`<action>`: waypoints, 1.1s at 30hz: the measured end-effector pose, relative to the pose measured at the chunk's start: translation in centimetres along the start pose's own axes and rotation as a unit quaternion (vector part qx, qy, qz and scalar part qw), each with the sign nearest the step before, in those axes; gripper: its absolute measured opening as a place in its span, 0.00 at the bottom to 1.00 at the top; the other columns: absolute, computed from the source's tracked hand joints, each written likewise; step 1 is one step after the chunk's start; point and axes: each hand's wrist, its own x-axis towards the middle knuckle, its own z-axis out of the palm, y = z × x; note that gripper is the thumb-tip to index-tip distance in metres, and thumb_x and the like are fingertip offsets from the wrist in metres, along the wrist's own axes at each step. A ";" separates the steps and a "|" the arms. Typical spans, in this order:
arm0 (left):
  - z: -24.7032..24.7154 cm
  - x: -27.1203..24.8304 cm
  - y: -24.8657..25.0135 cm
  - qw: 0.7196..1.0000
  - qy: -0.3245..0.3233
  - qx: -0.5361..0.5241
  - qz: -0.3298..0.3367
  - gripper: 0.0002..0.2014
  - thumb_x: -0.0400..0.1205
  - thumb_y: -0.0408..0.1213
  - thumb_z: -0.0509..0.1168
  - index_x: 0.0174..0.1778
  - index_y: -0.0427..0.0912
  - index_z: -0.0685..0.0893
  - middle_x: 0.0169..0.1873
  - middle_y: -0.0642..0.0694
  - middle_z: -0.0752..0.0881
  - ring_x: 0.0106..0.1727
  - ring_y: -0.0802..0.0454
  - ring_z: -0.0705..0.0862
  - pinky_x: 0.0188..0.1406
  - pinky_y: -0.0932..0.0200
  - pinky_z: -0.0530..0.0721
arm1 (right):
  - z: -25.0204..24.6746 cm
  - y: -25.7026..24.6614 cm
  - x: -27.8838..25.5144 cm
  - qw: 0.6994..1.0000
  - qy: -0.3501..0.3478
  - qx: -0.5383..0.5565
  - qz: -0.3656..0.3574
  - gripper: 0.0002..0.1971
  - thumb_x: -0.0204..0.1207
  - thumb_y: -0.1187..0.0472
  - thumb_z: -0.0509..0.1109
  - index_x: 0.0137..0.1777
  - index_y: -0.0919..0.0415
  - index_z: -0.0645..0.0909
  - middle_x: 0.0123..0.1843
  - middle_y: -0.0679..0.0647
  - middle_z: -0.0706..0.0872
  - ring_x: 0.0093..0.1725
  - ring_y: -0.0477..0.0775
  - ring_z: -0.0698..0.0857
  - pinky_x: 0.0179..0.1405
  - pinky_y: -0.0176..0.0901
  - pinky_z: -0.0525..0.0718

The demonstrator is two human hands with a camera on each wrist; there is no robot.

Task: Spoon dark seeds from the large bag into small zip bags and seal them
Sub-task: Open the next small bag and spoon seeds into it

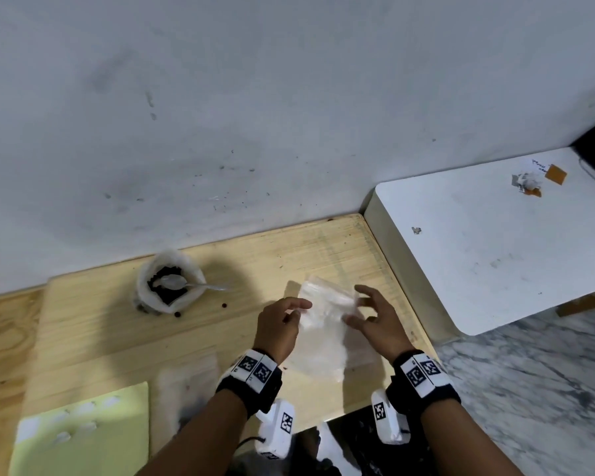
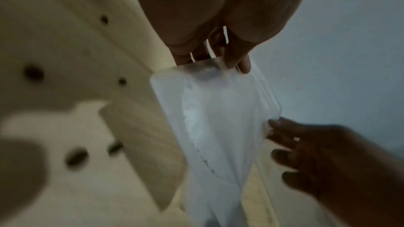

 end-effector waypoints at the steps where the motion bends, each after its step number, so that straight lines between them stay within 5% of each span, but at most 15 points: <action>1: -1.2 -0.2 0.0 0.999 -0.012 0.022 0.027 0.21 0.81 0.24 0.61 0.42 0.58 0.88 0.45 0.53 0.90 0.36 0.57 0.85 0.38 0.65 0.79 | 0.2 -0.9 -0.1 1.000 0.006 -0.009 -0.028 0.28 0.71 0.62 0.80 0.68 0.41 0.76 0.55 0.41 0.85 0.54 0.40 0.84 0.46 0.34 0.79; 4: -5.0 -0.8 -0.2 0.995 -0.014 0.063 0.082 0.20 0.79 0.20 0.62 0.41 0.52 0.90 0.42 0.56 0.91 0.36 0.68 0.83 0.40 0.70 0.76 | 1.9 -4.3 -0.2 0.993 -0.072 -0.069 -0.065 0.19 0.73 0.61 0.79 0.62 0.45 0.84 0.47 0.43 0.91 0.45 0.43 0.87 0.46 0.35 0.78; 8: -10.5 -2.2 -0.5 0.992 0.025 0.092 0.088 0.22 0.78 0.20 0.63 0.35 0.56 0.87 0.37 0.61 0.87 0.37 0.72 0.81 0.39 0.73 0.73 | 6.2 -7.9 -1.3 0.973 -0.199 -0.103 -0.052 0.05 0.70 0.68 0.80 0.45 0.63 0.90 0.36 0.51 0.89 0.36 0.42 0.85 0.46 0.37 0.80; 10: -13.3 -3.1 -1.2 0.982 0.084 0.123 0.117 0.18 0.75 0.24 0.67 0.35 0.57 0.86 0.38 0.62 0.86 0.40 0.71 0.81 0.44 0.68 0.76 | 8.6 -9.7 -2.3 0.969 -0.234 -0.068 -0.033 0.04 0.68 0.73 0.80 0.41 0.71 0.88 0.33 0.53 0.87 0.32 0.40 0.84 0.37 0.32 0.80; 13: -16.3 -5.1 -1.7 0.958 0.191 0.161 0.142 0.04 0.72 0.40 0.73 0.36 0.55 0.86 0.40 0.61 0.85 0.45 0.65 0.81 0.47 0.65 0.80 | 12.4 -11.8 -3.9 0.973 -0.231 -0.017 -0.014 0.08 0.66 0.75 0.81 0.40 0.65 0.88 0.27 0.49 0.85 0.24 0.39 0.81 0.21 0.26 0.72; 17: -18.8 -7.7 -1.0 0.980 0.177 0.088 0.020 0.12 0.72 0.50 0.77 0.30 0.47 0.87 0.26 0.54 0.87 0.31 0.61 0.83 0.32 0.73 0.77 | 17.3 -14.1 -5.7 0.966 -0.254 -0.002 -0.050 0.11 0.64 0.75 0.83 0.46 0.68 0.90 0.28 0.51 0.86 0.27 0.41 0.83 0.31 0.30 0.78; 21: -21.0 -8.5 -1.8 0.985 0.167 -0.013 -0.049 0.14 0.75 0.43 0.75 0.30 0.36 0.85 0.22 0.48 0.88 0.25 0.56 0.86 0.38 0.56 0.87 | 20.5 -16.4 -7.4 0.957 -0.278 -0.007 -0.081 0.12 0.67 0.76 0.80 0.51 0.75 0.89 0.33 0.56 0.85 0.23 0.35 0.80 0.21 0.23 0.71; 24: -22.9 -8.7 -2.8 0.979 0.169 -0.097 -0.054 0.10 0.78 0.29 0.68 0.32 0.27 0.82 0.25 0.39 0.89 0.29 0.47 0.90 0.39 0.44 0.91 | 22.2 -17.2 -7.6 0.953 -0.287 -0.032 -0.093 0.04 0.70 0.65 0.82 0.44 0.63 0.92 0.36 0.55 0.85 0.27 0.41 0.76 0.21 0.31 0.68; 26: -23.9 -9.0 -3.1 0.976 0.171 -0.125 -0.042 0.09 0.79 0.25 0.65 0.34 0.23 0.82 0.27 0.37 0.89 0.30 0.46 0.90 0.38 0.44 0.91 | 23.1 -17.6 -7.7 0.953 -0.279 -0.053 -0.104 0.03 0.72 0.61 0.80 0.39 0.56 0.90 0.38 0.53 0.85 0.26 0.38 0.75 0.22 0.31 0.68; 29: -24.9 -9.3 -2.9 0.972 0.180 -0.142 -0.043 0.09 0.79 0.25 0.65 0.34 0.25 0.84 0.26 0.40 0.89 0.29 0.47 0.89 0.34 0.52 0.89 | 24.6 -18.1 -8.4 0.949 -0.262 -0.064 -0.161 0.04 0.75 0.65 0.77 0.40 0.61 0.87 0.34 0.47 0.87 0.27 0.33 0.80 0.31 0.25 0.73; 33: -25.7 -9.5 -2.6 0.976 0.166 -0.134 -0.038 0.11 0.80 0.27 0.64 0.36 0.22 0.82 0.27 0.37 0.88 0.28 0.47 0.88 0.32 0.54 0.87 | 26.2 -18.1 -8.5 0.947 -0.223 -0.100 -0.209 0.08 0.75 0.65 0.76 0.36 0.56 0.85 0.34 0.44 0.90 0.38 0.39 0.86 0.41 0.33 0.79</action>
